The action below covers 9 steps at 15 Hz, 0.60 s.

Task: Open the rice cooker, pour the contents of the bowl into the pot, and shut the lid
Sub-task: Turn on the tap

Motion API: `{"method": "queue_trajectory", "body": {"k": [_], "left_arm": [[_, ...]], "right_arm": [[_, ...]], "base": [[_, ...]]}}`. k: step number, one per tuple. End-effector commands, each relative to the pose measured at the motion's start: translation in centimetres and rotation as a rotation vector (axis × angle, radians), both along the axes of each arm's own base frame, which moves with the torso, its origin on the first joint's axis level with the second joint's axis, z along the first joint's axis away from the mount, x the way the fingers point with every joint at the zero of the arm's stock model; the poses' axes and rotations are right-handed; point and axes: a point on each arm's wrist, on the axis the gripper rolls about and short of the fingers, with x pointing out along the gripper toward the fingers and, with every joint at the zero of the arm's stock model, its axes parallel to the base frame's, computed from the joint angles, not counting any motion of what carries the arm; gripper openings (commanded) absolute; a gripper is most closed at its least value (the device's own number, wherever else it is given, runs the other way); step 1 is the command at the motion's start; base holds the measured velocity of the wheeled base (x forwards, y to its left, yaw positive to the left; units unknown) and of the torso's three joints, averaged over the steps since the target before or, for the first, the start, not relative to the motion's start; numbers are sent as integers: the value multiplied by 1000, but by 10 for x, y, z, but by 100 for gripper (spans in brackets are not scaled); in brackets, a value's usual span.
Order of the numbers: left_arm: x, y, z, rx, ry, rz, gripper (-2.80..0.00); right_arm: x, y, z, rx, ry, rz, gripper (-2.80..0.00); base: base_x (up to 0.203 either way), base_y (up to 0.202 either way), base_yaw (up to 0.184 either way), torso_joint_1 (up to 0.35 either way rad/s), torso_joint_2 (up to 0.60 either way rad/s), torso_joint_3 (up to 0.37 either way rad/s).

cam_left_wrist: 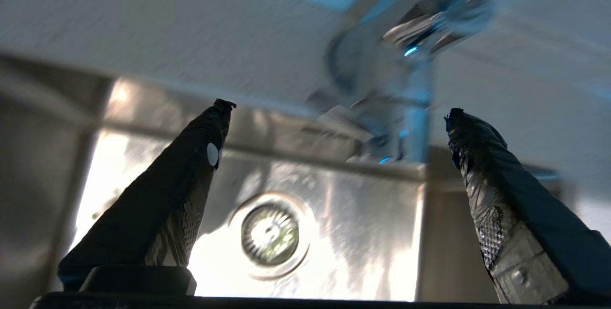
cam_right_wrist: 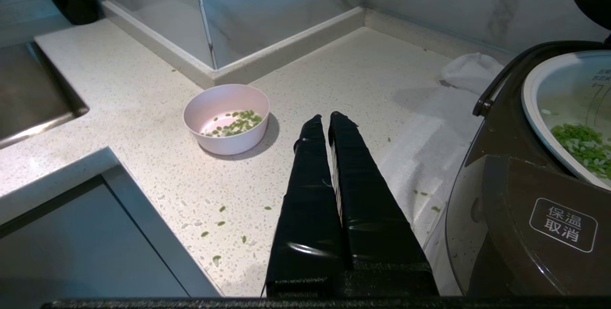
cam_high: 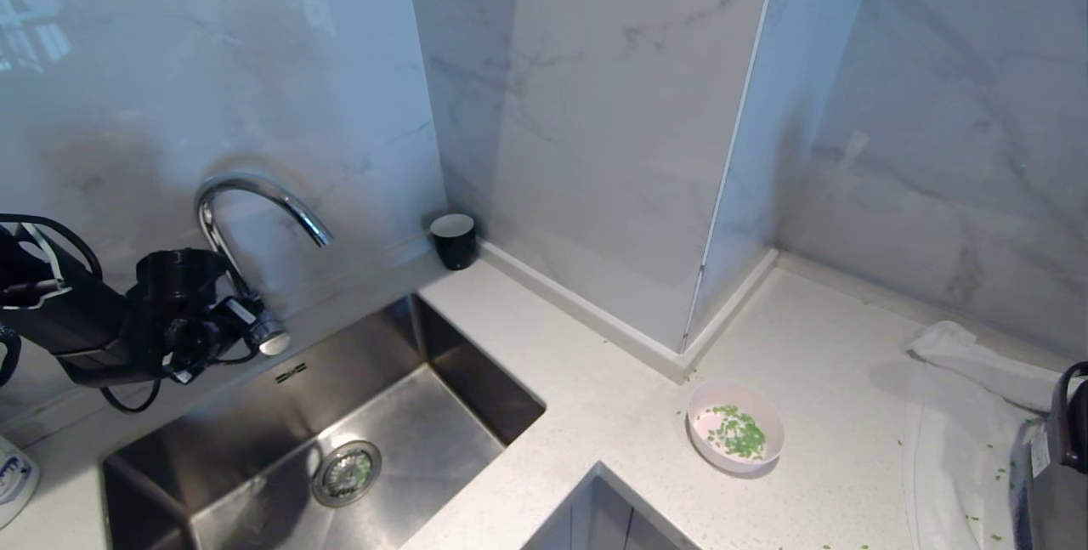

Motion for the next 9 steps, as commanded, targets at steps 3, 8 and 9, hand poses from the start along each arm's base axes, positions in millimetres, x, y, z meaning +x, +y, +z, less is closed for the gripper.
{"method": "queue_trajectory", "body": {"k": [3, 8, 9], "left_arm": [[1, 9, 3, 9, -41, 24, 0], [3, 8, -3, 6, -27, 18, -280], [3, 7, -2, 7, -28, 17, -280]], "right_arm": [[0, 0, 0, 0, 1, 1, -280], [0, 0, 0, 0, 0, 1, -280], [0, 0, 0, 0, 0, 1, -280]], "base": [[0, 0, 0, 0, 0, 0], [0, 0, 0, 0, 0, 0], [0, 0, 0, 0, 0, 0]]}}
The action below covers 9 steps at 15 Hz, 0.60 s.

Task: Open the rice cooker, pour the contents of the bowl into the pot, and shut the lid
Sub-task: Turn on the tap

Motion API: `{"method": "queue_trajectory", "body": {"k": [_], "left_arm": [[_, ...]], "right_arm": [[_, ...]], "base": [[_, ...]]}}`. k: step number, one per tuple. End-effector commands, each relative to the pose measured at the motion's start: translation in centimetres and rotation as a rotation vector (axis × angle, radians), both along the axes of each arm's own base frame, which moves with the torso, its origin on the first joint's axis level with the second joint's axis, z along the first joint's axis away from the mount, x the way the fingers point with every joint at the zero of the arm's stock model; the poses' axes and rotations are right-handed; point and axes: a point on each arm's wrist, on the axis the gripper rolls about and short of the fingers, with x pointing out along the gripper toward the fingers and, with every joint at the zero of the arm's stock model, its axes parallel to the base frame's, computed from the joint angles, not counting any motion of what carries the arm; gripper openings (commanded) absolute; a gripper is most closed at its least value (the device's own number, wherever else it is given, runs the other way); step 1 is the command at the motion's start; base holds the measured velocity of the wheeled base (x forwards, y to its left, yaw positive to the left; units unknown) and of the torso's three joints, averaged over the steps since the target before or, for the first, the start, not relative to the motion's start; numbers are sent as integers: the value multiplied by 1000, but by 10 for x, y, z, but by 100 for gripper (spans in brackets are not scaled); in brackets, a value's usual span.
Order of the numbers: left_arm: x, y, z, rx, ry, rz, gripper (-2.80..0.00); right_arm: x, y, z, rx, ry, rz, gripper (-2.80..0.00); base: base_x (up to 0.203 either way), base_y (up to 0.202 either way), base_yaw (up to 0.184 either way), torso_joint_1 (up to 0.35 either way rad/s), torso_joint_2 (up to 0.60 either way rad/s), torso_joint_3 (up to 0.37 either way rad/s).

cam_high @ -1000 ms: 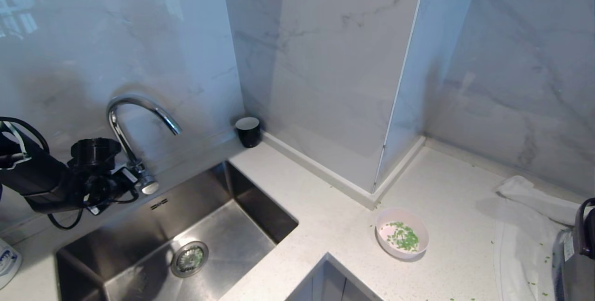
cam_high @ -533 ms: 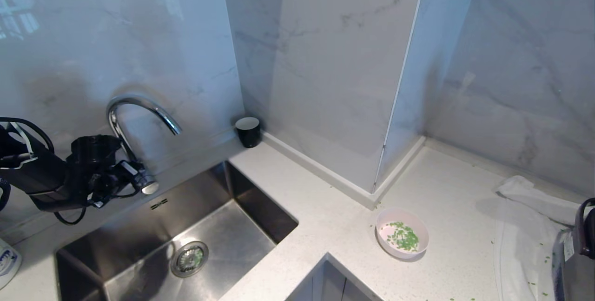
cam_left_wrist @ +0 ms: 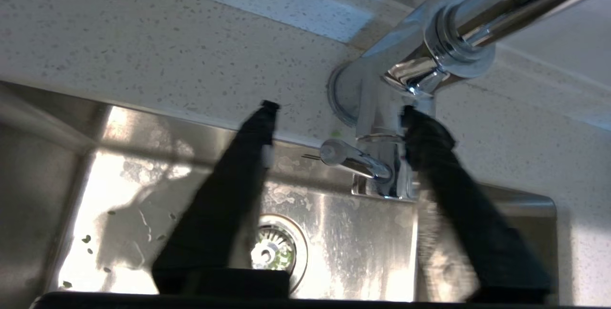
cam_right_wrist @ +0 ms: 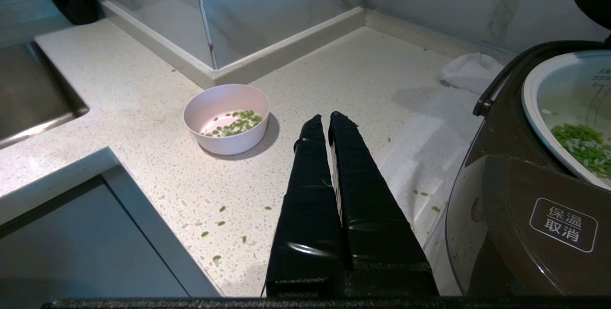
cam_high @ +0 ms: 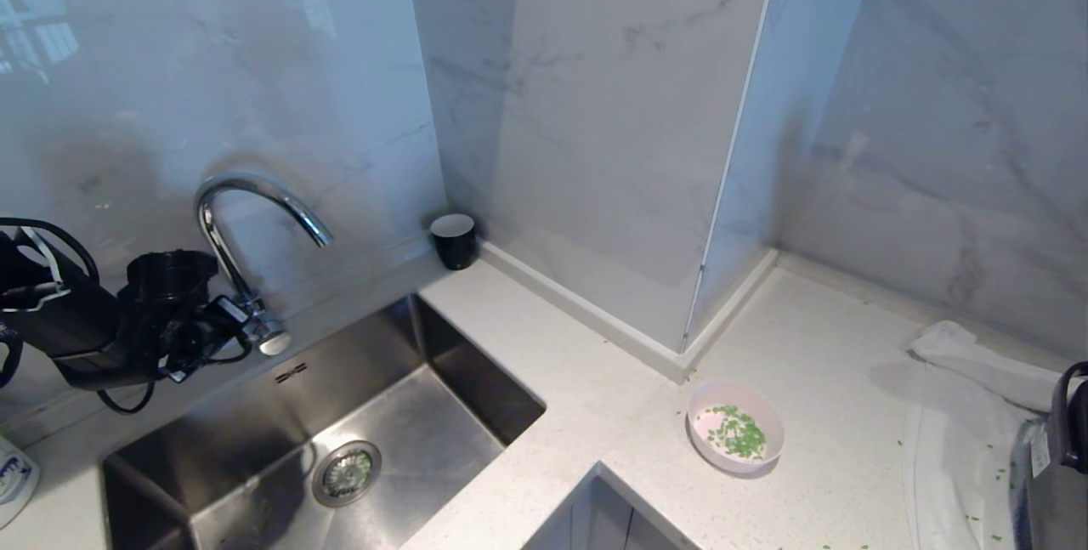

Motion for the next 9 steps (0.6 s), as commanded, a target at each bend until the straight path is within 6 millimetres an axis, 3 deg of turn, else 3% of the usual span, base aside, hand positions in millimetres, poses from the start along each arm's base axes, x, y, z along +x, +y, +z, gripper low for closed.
{"method": "queue_trajectory", "body": {"k": [1, 9], "left_arm": [[0, -1, 1, 0, -7, 2, -280], [1, -1, 1, 3, -6, 1, -280]], "right_arm": [[0, 0, 0, -1, 0, 1, -280], [0, 0, 0, -1, 0, 1, -280]], "base": [[0, 0, 0, 0, 0, 0], [0, 0, 0, 0, 0, 0]]}}
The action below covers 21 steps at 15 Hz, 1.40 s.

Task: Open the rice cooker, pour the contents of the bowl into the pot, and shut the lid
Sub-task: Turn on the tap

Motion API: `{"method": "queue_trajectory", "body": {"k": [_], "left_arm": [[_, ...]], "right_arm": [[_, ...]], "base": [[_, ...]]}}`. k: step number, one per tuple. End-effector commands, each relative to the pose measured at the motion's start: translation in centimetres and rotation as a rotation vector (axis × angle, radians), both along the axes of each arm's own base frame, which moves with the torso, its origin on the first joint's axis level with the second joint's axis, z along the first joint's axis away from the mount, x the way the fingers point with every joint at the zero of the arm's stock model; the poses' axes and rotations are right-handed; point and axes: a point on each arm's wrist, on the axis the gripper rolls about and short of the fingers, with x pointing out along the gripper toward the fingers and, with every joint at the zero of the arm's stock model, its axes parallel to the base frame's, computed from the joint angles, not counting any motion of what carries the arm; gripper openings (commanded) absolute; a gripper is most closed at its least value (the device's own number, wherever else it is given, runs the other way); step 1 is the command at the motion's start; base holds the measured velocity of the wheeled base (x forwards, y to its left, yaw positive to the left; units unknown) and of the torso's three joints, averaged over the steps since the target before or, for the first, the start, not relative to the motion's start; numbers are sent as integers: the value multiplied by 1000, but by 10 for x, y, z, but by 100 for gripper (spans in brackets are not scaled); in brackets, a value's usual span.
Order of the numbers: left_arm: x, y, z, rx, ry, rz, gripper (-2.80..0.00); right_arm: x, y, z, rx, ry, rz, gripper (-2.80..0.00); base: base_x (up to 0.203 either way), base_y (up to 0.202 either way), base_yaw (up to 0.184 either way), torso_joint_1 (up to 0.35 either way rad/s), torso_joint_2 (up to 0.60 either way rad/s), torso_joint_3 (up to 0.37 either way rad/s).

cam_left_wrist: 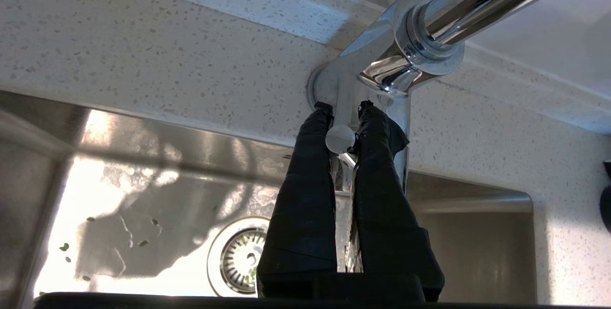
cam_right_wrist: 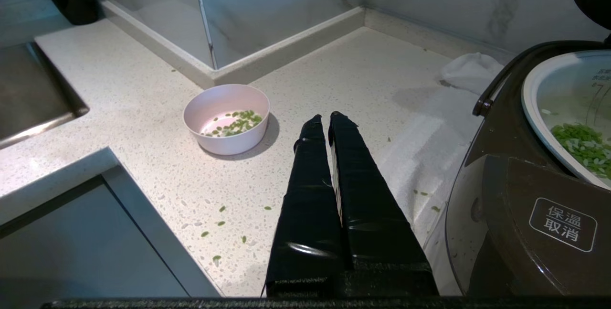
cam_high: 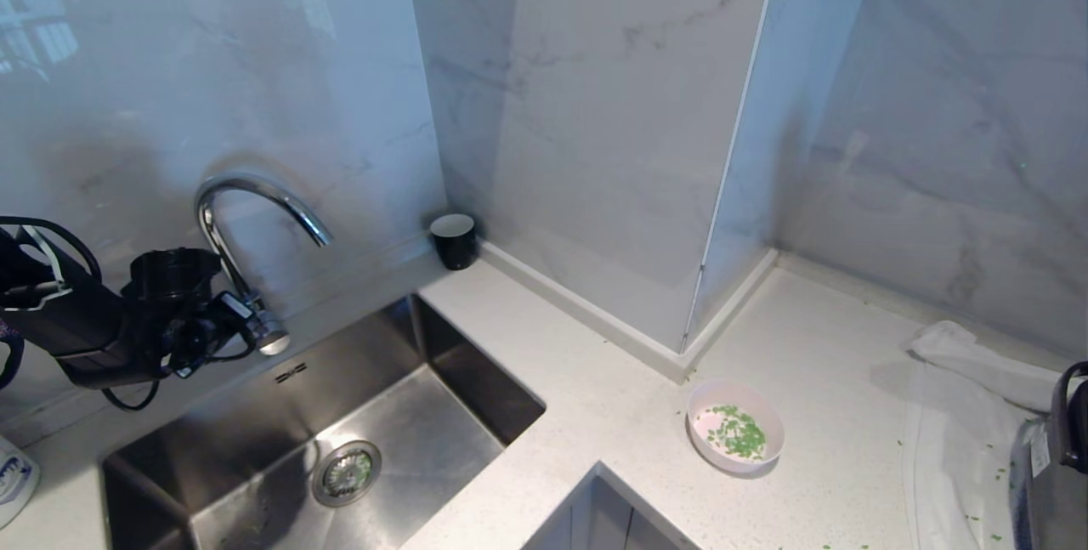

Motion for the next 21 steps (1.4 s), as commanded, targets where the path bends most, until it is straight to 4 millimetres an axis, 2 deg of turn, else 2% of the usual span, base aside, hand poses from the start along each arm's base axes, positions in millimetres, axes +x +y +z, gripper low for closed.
{"method": "queue_trajectory", "body": {"k": [1, 10, 21], "left_arm": [[0, 1, 0, -2, -3, 6, -280], [-1, -9, 0, 15, 14, -26, -280], [-2, -10, 0, 17, 20, -31, -280]], "right_arm": [[0, 0, 0, -1, 0, 1, -280], [0, 0, 0, -1, 0, 1, -280], [0, 0, 0, -2, 0, 1, -280]], "base": [[0, 0, 0, 0, 0, 0], [0, 0, 0, 0, 0, 0], [0, 0, 0, 0, 0, 0]]}}
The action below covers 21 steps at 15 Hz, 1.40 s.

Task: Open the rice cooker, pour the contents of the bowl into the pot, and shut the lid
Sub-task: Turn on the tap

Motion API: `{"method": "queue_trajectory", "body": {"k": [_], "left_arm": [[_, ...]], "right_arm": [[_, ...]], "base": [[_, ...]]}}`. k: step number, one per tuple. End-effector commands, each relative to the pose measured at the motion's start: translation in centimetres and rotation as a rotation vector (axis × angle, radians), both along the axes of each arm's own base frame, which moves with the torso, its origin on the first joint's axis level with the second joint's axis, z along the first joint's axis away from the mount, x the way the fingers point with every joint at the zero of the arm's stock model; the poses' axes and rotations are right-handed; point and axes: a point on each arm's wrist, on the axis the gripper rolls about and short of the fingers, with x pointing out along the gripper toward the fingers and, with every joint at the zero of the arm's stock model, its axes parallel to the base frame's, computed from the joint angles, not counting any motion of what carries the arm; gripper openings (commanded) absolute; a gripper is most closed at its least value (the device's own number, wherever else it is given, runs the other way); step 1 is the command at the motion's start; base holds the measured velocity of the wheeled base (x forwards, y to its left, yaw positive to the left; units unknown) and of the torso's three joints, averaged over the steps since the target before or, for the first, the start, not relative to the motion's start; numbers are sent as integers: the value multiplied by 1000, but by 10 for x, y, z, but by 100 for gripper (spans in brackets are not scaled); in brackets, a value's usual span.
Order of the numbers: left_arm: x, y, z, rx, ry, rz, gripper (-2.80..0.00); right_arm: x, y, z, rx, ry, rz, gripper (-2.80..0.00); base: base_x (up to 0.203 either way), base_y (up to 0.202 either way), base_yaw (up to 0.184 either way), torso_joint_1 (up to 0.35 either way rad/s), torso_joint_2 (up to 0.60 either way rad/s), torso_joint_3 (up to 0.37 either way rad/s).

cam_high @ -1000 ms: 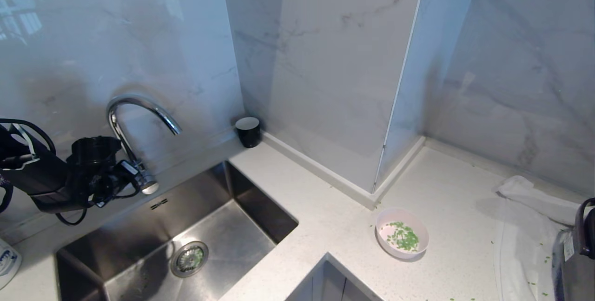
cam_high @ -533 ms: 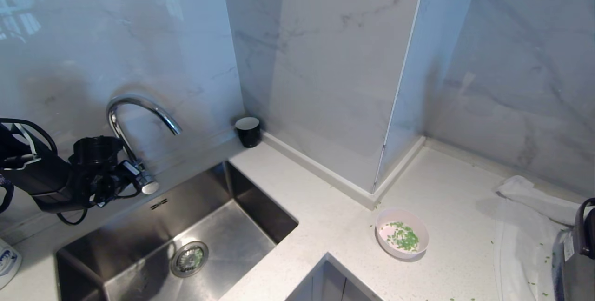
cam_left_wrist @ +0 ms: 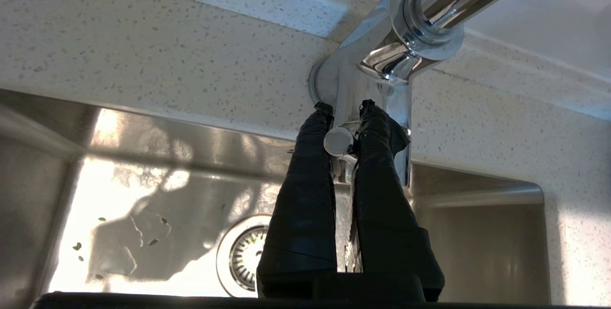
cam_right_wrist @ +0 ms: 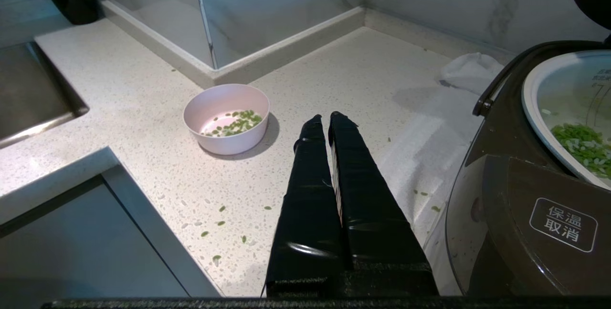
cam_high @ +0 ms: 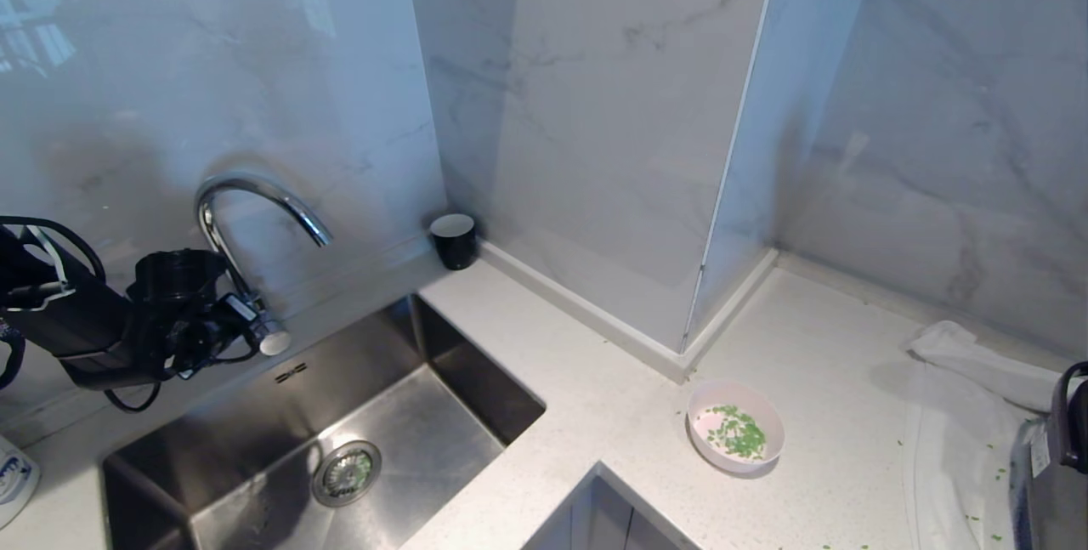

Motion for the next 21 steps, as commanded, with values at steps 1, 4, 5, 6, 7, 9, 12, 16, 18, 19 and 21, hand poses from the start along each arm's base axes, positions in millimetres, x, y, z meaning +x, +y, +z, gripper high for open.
{"method": "queue_trajectory", "body": {"k": [1, 4, 5, 6, 7, 9, 12, 16, 18, 19, 21], "left_arm": [[0, 0, 1, -1, -4, 4, -280], [-1, -1, -1, 0, 3, 0, -280], [-1, -1, -1, -1, 2, -1, -280], [-1, -3, -1, 0, 5, -5, -280], [-1, -5, -2, 0, 8, -8, -280], [-2, -6, -2, 0, 9, -11, -280], [-2, -5, -2, -1, 9, -10, -280], [0, -5, -1, 0, 5, -9, -280], [1, -4, -2, 12, 6, 7, -280], [2, -4, -3, 15, 6, 12, -280], [2, -5, -3, 15, 8, 9, 0]], "right_arm": [[0, 0, 0, 0, 0, 1, -280], [0, 0, 0, 0, 0, 1, -280], [0, 0, 0, 0, 0, 1, -280], [0, 0, 0, 0, 0, 1, -280], [0, 0, 0, 0, 0, 1, -280], [0, 0, 0, 0, 0, 0, -280], [0, 0, 0, -1, 0, 1, -280], [0, 0, 0, 0, 2, 1, -280], [0, 0, 0, 0, 1, 1, -280], [0, 0, 0, 0, 0, 1, -280], [0, 0, 0, 0, 2, 1, -280]], "base": [[0, 0, 0, 0, 0, 0], [0, 0, 0, 0, 0, 0], [0, 0, 0, 0, 0, 0], [0, 0, 0, 0, 0, 0], [0, 0, 0, 0, 0, 0], [0, 0, 0, 0, 0, 0], [0, 0, 0, 0, 0, 0], [0, 0, 0, 0, 0, 0], [0, 0, 0, 0, 0, 0], [0, 0, 0, 0, 0, 0], [0, 0, 0, 0, 0, 0]]}}
